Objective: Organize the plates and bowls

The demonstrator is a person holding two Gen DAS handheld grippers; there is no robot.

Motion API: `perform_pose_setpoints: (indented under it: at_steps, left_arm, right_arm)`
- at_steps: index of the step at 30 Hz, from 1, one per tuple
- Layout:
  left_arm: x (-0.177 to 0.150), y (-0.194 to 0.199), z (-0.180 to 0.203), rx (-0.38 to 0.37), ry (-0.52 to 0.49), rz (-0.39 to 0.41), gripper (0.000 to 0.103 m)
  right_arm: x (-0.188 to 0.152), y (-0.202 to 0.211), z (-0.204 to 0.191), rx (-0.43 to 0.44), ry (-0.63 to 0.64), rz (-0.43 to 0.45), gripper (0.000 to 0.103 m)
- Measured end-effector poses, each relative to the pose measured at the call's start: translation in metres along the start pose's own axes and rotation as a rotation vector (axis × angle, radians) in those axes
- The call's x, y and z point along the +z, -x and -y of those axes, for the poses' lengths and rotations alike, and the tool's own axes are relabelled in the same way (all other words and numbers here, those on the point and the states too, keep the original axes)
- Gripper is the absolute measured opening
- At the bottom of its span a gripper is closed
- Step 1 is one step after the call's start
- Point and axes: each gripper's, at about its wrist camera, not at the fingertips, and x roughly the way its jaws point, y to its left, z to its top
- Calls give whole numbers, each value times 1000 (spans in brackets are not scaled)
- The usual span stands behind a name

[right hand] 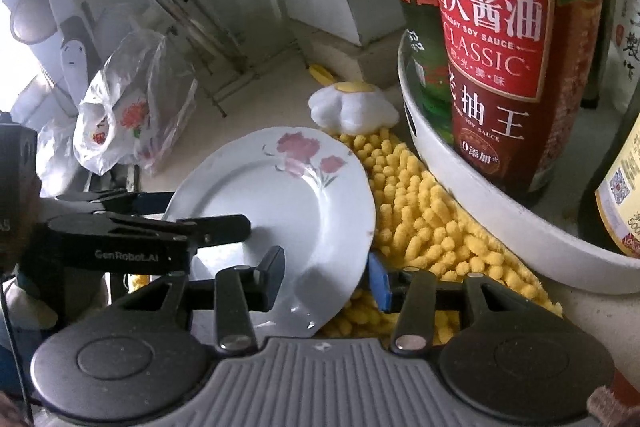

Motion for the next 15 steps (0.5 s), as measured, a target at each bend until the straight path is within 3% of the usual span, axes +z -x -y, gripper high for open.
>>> perform_pose_setpoints:
  at_steps: [12, 15]
  left_arm:
    - [-17, 12, 14, -30, -28, -23, 95]
    - [-16, 12, 11, -22, -34, 8, 93]
  right_arm:
    - [-12, 26, 4, -15, -63, 1, 37]
    - [-16, 19, 11, -19, -89, -24, 37]
